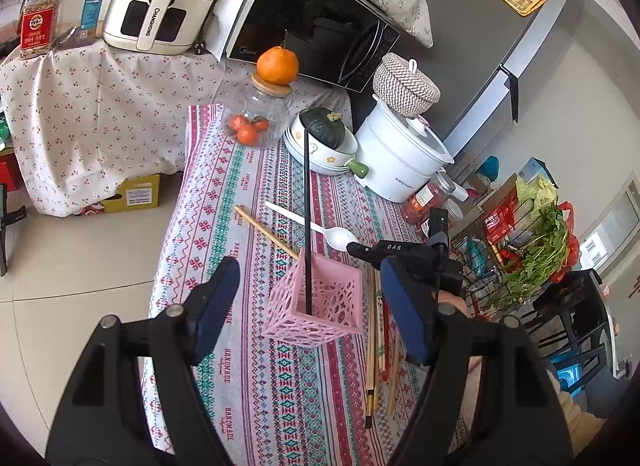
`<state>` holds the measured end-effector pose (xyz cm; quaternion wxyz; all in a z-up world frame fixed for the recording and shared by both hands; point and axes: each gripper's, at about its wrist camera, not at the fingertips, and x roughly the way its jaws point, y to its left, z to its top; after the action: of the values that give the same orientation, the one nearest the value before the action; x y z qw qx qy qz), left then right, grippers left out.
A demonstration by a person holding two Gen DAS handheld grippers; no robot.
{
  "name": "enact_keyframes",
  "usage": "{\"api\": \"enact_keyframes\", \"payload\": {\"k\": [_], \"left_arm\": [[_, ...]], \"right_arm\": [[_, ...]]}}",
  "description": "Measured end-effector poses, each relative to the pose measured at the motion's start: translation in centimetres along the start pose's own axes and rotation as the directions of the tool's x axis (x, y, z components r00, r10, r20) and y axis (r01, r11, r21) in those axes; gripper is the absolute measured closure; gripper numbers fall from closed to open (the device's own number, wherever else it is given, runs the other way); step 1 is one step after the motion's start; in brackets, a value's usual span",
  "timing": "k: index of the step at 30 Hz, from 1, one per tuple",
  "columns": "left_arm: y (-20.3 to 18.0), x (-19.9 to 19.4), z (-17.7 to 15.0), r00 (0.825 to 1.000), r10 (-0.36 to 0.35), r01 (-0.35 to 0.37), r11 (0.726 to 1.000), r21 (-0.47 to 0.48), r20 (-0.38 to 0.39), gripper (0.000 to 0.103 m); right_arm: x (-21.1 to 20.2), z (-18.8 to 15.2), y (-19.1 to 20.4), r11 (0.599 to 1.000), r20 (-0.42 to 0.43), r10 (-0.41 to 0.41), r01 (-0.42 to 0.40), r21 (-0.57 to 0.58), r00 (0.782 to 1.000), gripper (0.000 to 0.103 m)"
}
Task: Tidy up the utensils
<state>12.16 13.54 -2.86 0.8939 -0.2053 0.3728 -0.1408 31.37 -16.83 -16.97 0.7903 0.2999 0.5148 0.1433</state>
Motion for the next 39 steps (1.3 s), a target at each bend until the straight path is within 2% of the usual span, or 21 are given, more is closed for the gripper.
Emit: {"api": "enact_keyframes", "payload": {"k": [3,5,8,12,16,19,23,26,29,32,36,37,39], "left_arm": [[-0.1,-0.2,0.0,1.000,0.001,-0.001,1.000,-0.001,0.008,0.030],[-0.1,-0.3,-0.1,1.000,0.006,-0.006,1.000,-0.003,0.012,0.030],[-0.2,-0.3,-0.2,0.999,0.032,-0.032,0.999,0.000,0.008,0.030],[0.1,0.2,-0.6,0.997,0.078,-0.078,0.997,0.006,-0.011,0.030],[0.3,0.5,-1.1,0.994,0.104,-0.103,0.994,0.019,-0.042,0.030],[0.4,0.3,-1.4,0.993,0.105,-0.104,0.994,0.023,-0.050,0.030],[0.4,-0.3,-1.4,0.994,0.100,-0.100,0.995,0.021,-0.037,0.030],[0.6,-0.6,-1.2,0.995,0.096,-0.096,0.995,0.013,-0.028,0.030],[1.0,-0.8,-1.2,0.995,0.094,-0.094,0.996,0.004,-0.028,0.030],[1.3,-0.8,-1.1,0.995,0.093,-0.093,0.996,-0.004,-0.030,0.030],[1.6,-0.7,-1.2,0.995,0.089,-0.090,0.996,-0.009,-0.040,0.030],[1.6,-0.6,-1.2,0.995,0.089,-0.089,0.996,-0.008,-0.042,0.030],[1.5,-0.6,-1.3,0.995,0.086,-0.086,0.996,-0.005,-0.048,0.030]], "right_arm": [[-4.1,0.1,2.2,0.979,0.093,-0.116,0.129,-0.156,0.989,0.101],[-7.2,-0.2,4.0,0.943,0.163,-0.183,0.220,-0.250,0.969,0.101],[-11.8,-1.6,7.0,0.867,0.262,-0.240,0.328,-0.375,0.935,0.101],[-17.3,-4.3,11.2,0.741,0.343,-0.263,0.416,-0.527,0.902,0.101],[-20.6,-7.5,15.1,0.618,0.348,-0.264,0.435,-0.655,0.900,0.101],[-21.1,-9.8,18.1,0.517,0.339,-0.271,0.433,-0.738,0.901,0.101],[-18.7,-12.7,21.3,0.355,0.318,-0.339,0.433,-0.829,0.886,0.101],[-15.8,-14.0,22.3,0.278,0.281,-0.393,0.405,-0.871,0.875,0.101],[-12.9,-14.7,22.8,0.239,0.231,-0.450,0.365,-0.900,0.863,0.101],[-10.4,-14.6,23.0,0.229,0.196,-0.494,0.344,-0.910,0.847,0.100],[-8.1,-13.5,22.9,0.278,0.142,-0.527,0.328,-0.903,0.838,0.100],[-7.8,-13.1,22.9,0.297,0.136,-0.525,0.331,-0.896,0.840,0.100],[-8.0,-12.0,22.9,0.361,0.125,-0.497,0.335,-0.870,0.859,0.097]]}}
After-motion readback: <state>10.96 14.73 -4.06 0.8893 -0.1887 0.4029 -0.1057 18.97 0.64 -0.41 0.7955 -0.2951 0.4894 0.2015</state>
